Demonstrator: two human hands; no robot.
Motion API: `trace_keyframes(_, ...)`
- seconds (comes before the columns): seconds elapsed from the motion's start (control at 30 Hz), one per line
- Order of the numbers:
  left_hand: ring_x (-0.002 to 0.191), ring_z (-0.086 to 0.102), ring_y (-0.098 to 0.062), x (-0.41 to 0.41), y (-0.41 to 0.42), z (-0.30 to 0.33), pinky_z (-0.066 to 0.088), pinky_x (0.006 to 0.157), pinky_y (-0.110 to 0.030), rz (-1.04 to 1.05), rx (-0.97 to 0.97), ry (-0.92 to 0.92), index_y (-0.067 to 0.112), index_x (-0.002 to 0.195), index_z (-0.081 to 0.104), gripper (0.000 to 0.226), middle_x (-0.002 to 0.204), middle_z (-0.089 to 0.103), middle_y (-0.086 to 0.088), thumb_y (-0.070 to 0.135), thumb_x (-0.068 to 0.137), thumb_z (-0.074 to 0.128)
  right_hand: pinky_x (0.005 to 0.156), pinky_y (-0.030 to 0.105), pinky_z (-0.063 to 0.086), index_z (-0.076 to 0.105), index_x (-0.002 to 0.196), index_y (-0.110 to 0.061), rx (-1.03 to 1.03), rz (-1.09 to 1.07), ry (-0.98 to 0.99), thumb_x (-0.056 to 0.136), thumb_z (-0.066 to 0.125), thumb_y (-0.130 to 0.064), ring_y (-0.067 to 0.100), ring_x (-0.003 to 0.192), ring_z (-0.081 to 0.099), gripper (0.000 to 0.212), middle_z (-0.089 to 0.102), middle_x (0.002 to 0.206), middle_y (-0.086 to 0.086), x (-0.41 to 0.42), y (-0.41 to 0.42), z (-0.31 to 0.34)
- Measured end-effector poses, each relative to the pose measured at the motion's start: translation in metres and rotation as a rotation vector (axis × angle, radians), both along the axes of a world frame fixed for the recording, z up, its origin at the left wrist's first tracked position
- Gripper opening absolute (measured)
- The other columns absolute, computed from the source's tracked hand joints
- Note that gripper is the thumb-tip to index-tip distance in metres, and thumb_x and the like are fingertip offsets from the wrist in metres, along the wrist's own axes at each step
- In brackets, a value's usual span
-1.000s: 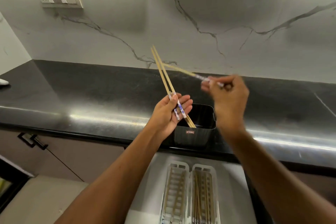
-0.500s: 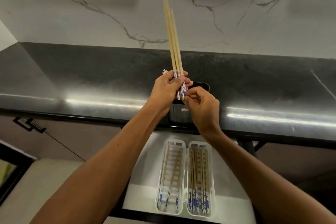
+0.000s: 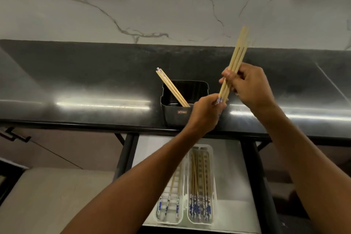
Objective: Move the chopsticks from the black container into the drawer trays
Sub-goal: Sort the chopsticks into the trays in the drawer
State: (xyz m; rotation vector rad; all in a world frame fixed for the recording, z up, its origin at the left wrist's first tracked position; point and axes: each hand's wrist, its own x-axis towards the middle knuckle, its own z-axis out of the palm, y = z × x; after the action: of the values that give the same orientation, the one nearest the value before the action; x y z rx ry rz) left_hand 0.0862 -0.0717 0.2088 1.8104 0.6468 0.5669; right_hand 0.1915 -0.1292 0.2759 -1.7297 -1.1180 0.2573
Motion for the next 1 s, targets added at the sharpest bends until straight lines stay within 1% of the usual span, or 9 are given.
trace_keyframes(0.17,0.072,0.058,-0.009,0.035,-0.016,-0.012,0.050,0.069,-0.018,0.076,0.157,-0.094,0.006,0.102,0.061,0.013,0.083,0.063,-0.004,0.008,0.097,0.049,0.063,0.002,0.047,0.067,0.094,-0.008,0.010,-0.142,-0.131,0.092,0.058,-0.022,-0.002,0.068,0.064,0.017,0.067,0.078,-0.003,0.023,-0.006,-0.036)
trace_keyframes(0.23,0.074,0.058,-0.011,0.044,-0.015,-0.021,0.050,0.072,-0.020,0.102,0.173,-0.077,0.003,0.101,0.063,0.015,0.084,0.064,-0.007,0.004,0.096,0.049,0.062,0.001,0.046,0.068,0.093,-0.007,0.008,-0.172,-0.157,0.092,0.058,-0.022,0.000,0.067,0.063,0.018,0.068,0.079,-0.002,0.030,-0.006,-0.050)
trace_keyframes(0.33,0.068,0.052,-0.005,0.053,-0.015,-0.039,0.044,0.065,-0.009,0.137,0.107,-0.010,0.003,0.101,0.065,0.016,0.085,0.064,-0.008,0.004,0.096,0.049,0.059,0.005,0.047,0.067,0.092,-0.007,-0.020,-0.181,-0.151,0.092,0.059,-0.021,0.006,0.066,0.062,0.017,0.068,0.080,0.003,0.033,-0.006,-0.077)
trace_keyframes(0.47,0.085,0.061,-0.013,0.058,-0.025,-0.062,0.048,0.074,-0.022,0.110,-0.114,0.049,0.013,0.112,0.061,0.020,0.097,0.067,-0.006,0.010,0.098,0.047,0.052,0.002,0.040,0.067,0.086,-0.006,-0.073,-0.193,-0.157,0.090,0.061,-0.020,0.000,0.055,0.055,0.016,0.061,0.068,-0.001,0.032,-0.006,-0.098)
trace_keyframes(0.6,0.082,0.060,-0.011,0.057,-0.027,-0.067,0.050,0.075,-0.022,0.133,-0.214,-0.021,0.017,0.118,0.059,0.023,0.095,0.066,-0.010,0.018,0.101,0.043,0.055,-0.002,0.039,0.067,0.087,-0.007,-0.036,-0.210,-0.136,0.090,0.060,-0.019,-0.014,0.061,0.058,0.014,0.057,0.066,-0.014,0.029,-0.006,-0.099)
trace_keyframes(0.7,0.100,0.062,-0.020,0.056,-0.023,-0.064,0.050,0.090,-0.025,0.082,-0.241,-0.080,0.009,0.127,0.056,0.030,0.110,0.066,-0.016,0.013,0.101,0.042,0.061,-0.001,0.043,0.068,0.093,-0.007,-0.021,-0.194,-0.089,0.092,0.058,-0.020,-0.007,0.069,0.062,0.016,0.066,0.077,-0.005,0.029,-0.005,-0.093)
trace_keyframes(0.77,0.097,0.061,-0.018,0.058,-0.022,-0.059,0.049,0.089,-0.020,0.090,-0.247,-0.160,0.000,0.123,0.058,0.028,0.110,0.066,-0.020,0.008,0.100,0.042,0.063,-0.001,0.044,0.067,0.094,-0.009,0.023,-0.209,-0.094,0.092,0.057,-0.022,-0.005,0.072,0.063,0.017,0.067,0.081,-0.005,0.031,-0.005,-0.087)
trace_keyframes(0.87,0.098,0.063,-0.023,0.062,-0.019,-0.058,0.051,0.090,-0.027,0.129,-0.253,-0.181,-0.003,0.117,0.060,0.026,0.107,0.066,-0.022,0.007,0.100,0.044,0.063,-0.002,0.043,0.066,0.097,-0.008,0.046,-0.223,-0.118,0.095,0.054,-0.023,-0.008,0.073,0.061,0.019,0.067,0.085,-0.006,0.031,-0.005,-0.087)
trace_keyframes(1.0,0.113,0.060,-0.027,0.060,-0.023,-0.062,0.046,0.103,-0.035,0.206,-0.537,-0.210,-0.008,0.120,0.058,0.035,0.116,0.063,-0.027,0.015,0.101,0.041,0.063,0.000,0.043,0.066,0.100,-0.006,-0.073,-0.180,-0.100,0.093,0.055,-0.021,0.001,0.075,0.062,0.020,0.068,0.088,0.000,0.032,-0.005,-0.095)
